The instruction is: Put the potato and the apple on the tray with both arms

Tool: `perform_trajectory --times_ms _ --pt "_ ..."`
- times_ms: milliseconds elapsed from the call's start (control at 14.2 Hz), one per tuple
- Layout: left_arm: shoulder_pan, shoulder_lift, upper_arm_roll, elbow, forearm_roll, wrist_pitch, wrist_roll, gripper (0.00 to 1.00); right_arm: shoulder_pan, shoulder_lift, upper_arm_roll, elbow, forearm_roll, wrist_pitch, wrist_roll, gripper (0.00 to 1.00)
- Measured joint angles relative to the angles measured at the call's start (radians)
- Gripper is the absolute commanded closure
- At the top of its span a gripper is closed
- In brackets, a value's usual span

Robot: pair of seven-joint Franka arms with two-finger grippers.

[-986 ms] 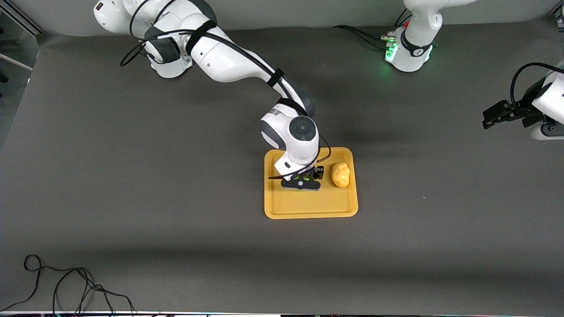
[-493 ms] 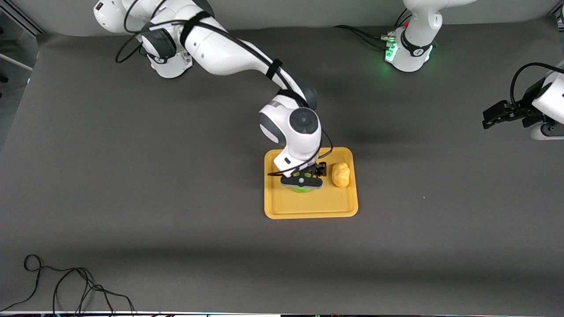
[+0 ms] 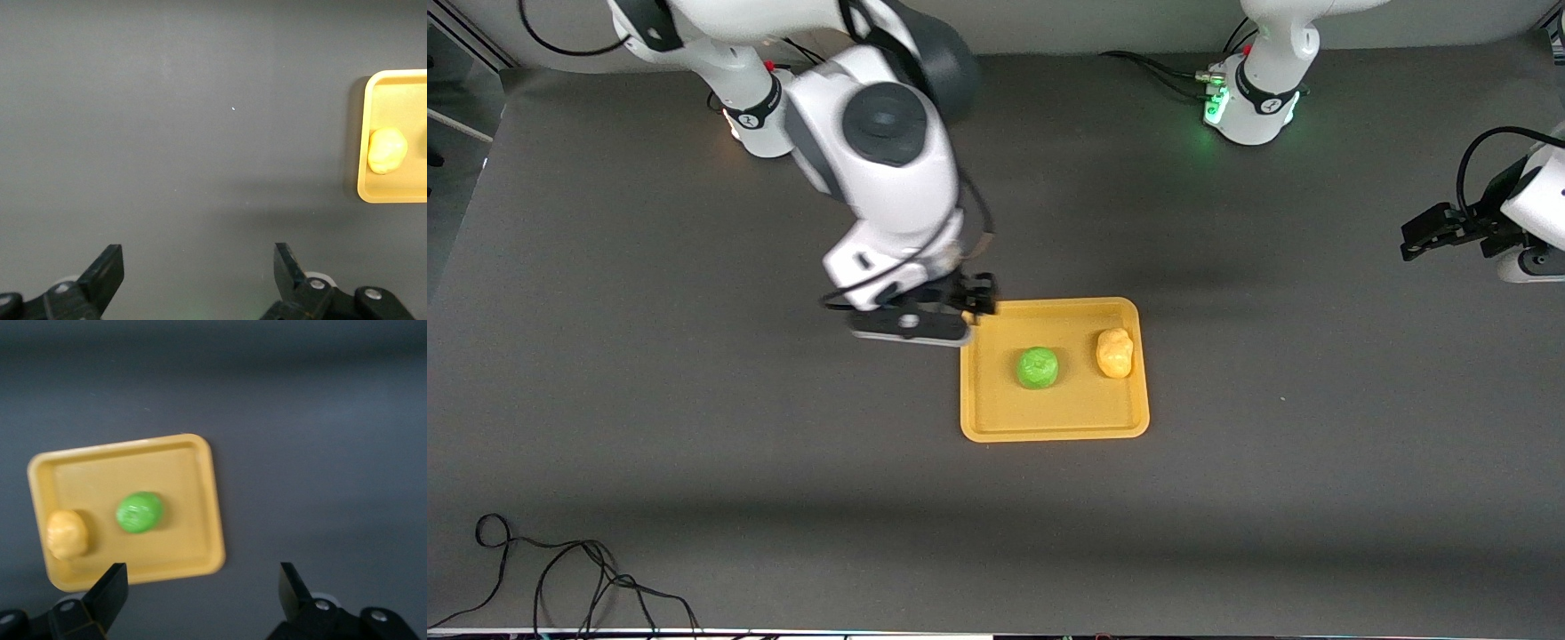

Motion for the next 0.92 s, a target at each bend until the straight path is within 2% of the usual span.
perform_trajectory --times_ms 141,563,775,915 --pt "0.000 0.000 0.000 0.000 0.000 0.000 0.000 0.00 -0.074 -0.089 -0.004 -0.075 0.000 -0.053 -0.124 0.00" --pt "0.000 0.000 0.001 -0.001 0.000 0.000 0.000 0.00 -0.357 -0.419 -0.033 -0.454 0.001 -0.049 -0.516 0.00" --pt "0.000 0.000 0.000 -0.001 0.000 0.000 0.000 0.00 -0.505 -0.527 -0.036 -0.591 0.002 0.003 -0.666 0.00" --pt "-0.001 0.000 0.000 -0.001 0.000 0.000 0.000 0.00 -0.574 -0.559 -0.037 -0.648 0.003 0.033 -0.714 0.00"
